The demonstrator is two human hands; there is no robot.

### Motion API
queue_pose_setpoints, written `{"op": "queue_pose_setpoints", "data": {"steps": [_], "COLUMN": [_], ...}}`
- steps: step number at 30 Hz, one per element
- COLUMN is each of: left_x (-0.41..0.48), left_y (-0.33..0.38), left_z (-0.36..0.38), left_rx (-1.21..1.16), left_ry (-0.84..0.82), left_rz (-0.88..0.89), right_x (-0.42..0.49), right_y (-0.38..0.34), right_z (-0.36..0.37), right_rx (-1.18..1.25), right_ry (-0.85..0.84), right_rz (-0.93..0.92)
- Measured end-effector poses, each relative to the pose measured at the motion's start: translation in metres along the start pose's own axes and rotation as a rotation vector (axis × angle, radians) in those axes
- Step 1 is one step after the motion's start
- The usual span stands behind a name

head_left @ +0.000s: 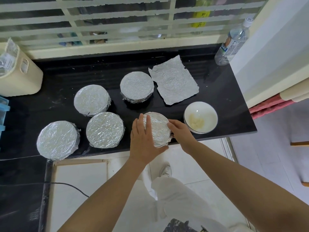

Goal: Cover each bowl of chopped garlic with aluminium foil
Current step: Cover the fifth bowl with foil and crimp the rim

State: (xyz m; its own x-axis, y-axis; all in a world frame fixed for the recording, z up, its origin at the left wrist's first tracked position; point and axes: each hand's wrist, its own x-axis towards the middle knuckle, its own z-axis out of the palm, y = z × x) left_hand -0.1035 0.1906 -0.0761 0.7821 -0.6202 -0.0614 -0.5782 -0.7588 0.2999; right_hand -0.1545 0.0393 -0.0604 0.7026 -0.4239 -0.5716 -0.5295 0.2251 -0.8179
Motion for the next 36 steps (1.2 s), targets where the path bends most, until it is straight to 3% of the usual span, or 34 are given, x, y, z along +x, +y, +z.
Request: {"op": "queue_pose_setpoints", "data": {"steps": [6,9,14,18,28,36], "left_x": [-0.006,-0.003,0.005,0.005,0.007,0.007], "left_y": [0.001,-0.001,-0.003,-0.01,-0.002,-0.001], "left_z": [-0.014,-0.015,-0.01,0.001,0.002,0.004], "left_rx": [0.004,-0.015,0.025,0.117,0.149,0.129], "left_ry": [0.145,0.213,0.048,-0.055,0.036,0.027], "left_rz": [-0.146,-0.114,0.119,0.149,0.099,0.081], "right_x": [0.024,0.026,0.007,-0.026,-0.03,-0.031], "right_y": [-0.022,-0.03,-0.011,0.015,0.025,0.03], "right_z": [0.004,0.006,0.002,0.007,0.005,-0.001], "right_rx": [-0.069,-0.063,-0.094,-0.15,-0.089,-0.159], "right_ry": [-0.001,-0.043,0.157,0.351,0.18,0.225], "right_rz": [0.032,0.02,-0.16,-0.274,-0.198,-0.2]}}
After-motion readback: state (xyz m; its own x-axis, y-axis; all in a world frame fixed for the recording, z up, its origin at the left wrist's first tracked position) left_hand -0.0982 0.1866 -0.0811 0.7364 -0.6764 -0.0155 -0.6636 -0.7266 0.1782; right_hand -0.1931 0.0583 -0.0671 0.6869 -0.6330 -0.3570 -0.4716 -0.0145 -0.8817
